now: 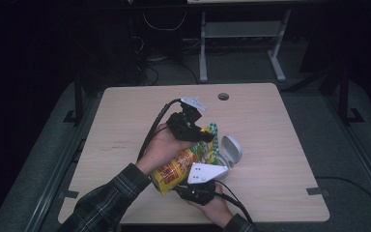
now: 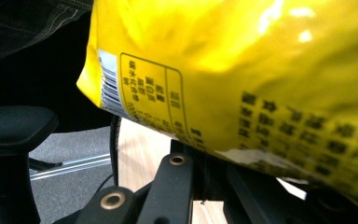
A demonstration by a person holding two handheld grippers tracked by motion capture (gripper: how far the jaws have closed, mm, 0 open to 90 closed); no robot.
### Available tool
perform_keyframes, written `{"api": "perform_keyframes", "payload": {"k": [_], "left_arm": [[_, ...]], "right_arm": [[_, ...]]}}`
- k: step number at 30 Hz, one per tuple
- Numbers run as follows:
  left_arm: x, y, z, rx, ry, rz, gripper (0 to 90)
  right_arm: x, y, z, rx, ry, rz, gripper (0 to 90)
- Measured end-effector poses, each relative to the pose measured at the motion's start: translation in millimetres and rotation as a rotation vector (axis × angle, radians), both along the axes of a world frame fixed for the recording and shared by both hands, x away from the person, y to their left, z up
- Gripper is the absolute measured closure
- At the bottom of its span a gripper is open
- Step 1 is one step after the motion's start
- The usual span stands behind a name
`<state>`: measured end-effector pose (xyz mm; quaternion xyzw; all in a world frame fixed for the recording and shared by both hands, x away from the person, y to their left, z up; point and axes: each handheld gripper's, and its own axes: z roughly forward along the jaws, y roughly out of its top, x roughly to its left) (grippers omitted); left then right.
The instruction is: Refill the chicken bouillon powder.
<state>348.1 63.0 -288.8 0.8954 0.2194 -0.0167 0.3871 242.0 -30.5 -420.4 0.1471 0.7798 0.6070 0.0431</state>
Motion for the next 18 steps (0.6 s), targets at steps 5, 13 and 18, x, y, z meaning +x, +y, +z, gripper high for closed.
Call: {"api": "perform_keyframes", "payload": {"k": [5,13,18], "left_arm": [[1.3,-2.0,-0.4,0.017,0.004,-0.002,89.9],[2.2,-5.7,-1.2,0.028,0.013,0.013,89.9],[2.6,-6.2,-1.5,0.033,0.017,0.018,89.9]], "right_arm": [[-0.3,-0.3,0.2,0.000,0.001,-0.001,90.0],[-0.8,-1.0,1.0,0.006,0.004,-0.005,90.0],[-0.8,-0.5,1.2,0.009,0.005,-0.005,90.0]]}}
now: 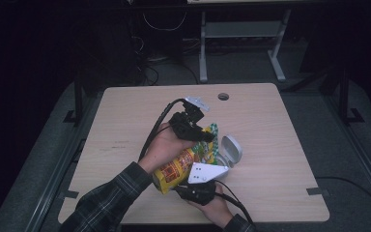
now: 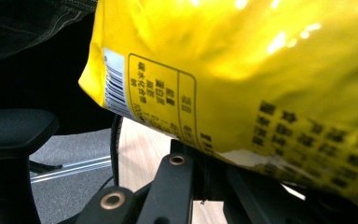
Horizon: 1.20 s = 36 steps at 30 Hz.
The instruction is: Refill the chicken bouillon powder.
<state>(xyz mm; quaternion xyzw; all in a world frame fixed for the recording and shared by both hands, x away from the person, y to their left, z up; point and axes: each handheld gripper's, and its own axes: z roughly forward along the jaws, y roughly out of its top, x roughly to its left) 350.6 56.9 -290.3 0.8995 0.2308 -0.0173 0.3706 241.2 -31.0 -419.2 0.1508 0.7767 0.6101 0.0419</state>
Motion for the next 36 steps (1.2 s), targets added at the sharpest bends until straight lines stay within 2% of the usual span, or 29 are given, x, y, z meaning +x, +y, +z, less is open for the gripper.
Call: {"api": "perform_keyframes", "payload": {"k": [17,36], "left_arm": [[0.8,-0.2,-0.3,0.004,-0.006,-0.005,89.9],[0.6,1.0,-2.6,0.000,0.006,0.011,89.9]], "right_arm": [[0.1,-0.4,-0.2,0.000,0.001,-0.002,90.0],[-0.5,0.9,-1.3,-0.001,0.005,0.001,90.0]]}}
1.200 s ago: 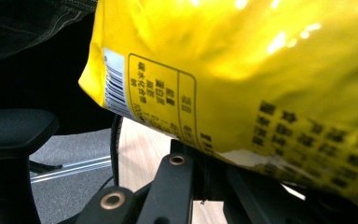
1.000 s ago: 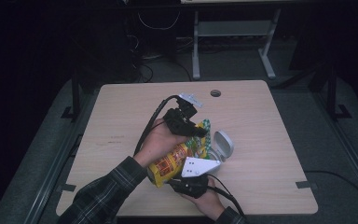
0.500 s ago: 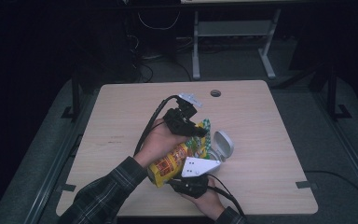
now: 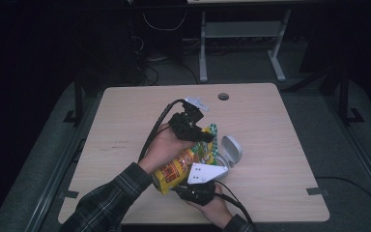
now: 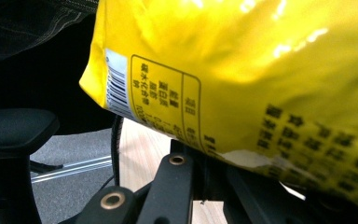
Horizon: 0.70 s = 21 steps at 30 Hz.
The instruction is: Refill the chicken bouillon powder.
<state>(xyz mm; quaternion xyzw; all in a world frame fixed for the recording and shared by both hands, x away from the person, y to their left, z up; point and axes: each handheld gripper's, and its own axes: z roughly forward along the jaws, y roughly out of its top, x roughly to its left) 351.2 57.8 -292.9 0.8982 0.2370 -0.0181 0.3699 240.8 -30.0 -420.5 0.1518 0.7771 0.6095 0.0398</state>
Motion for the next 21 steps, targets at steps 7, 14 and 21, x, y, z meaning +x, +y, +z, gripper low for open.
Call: {"api": "perform_keyframes", "payload": {"k": [7,14,21], "left_arm": [[0.9,-0.4,-0.2,0.001,0.002,-0.002,89.9],[1.0,-1.2,-0.3,0.001,0.002,-0.002,89.9],[0.8,-1.6,-0.3,0.001,0.003,-0.002,89.9]], "right_arm": [[0.2,-0.2,0.0,0.002,0.001,0.000,90.0],[0.3,-0.4,0.1,0.003,0.001,-0.001,90.0],[0.1,-0.4,-0.1,0.005,0.002,-0.001,90.0]]}}
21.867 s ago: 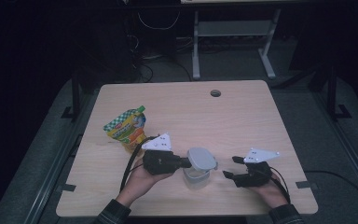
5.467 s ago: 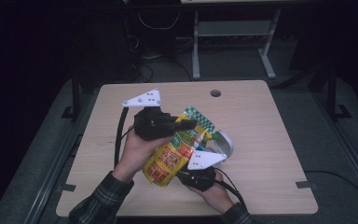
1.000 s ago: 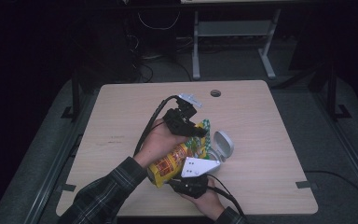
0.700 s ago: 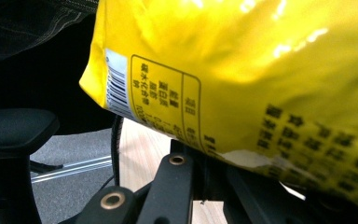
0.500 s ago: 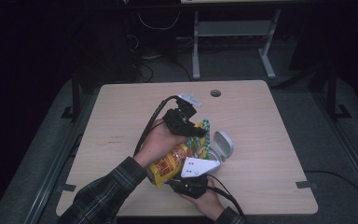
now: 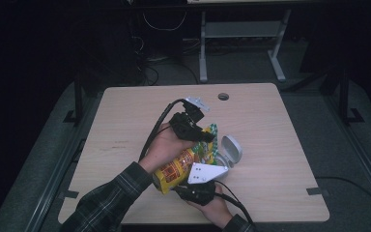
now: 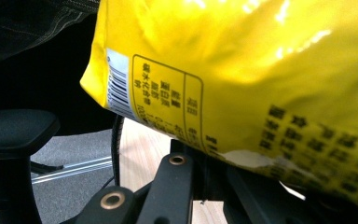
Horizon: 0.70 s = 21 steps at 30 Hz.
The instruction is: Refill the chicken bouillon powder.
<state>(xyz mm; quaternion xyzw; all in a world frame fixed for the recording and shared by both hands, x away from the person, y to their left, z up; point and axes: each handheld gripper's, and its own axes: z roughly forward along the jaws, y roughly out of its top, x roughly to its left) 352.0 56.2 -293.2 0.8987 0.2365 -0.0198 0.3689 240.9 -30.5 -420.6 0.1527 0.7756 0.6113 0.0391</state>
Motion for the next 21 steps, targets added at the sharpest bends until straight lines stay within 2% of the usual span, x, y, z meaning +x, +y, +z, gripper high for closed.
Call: {"api": "perform_keyframes", "payload": {"k": [21], "left_arm": [[-0.1,-1.3,0.2,0.007,-0.002,0.003,89.9]], "right_arm": [[0.0,-0.4,0.0,0.003,0.004,0.000,90.0]]}}
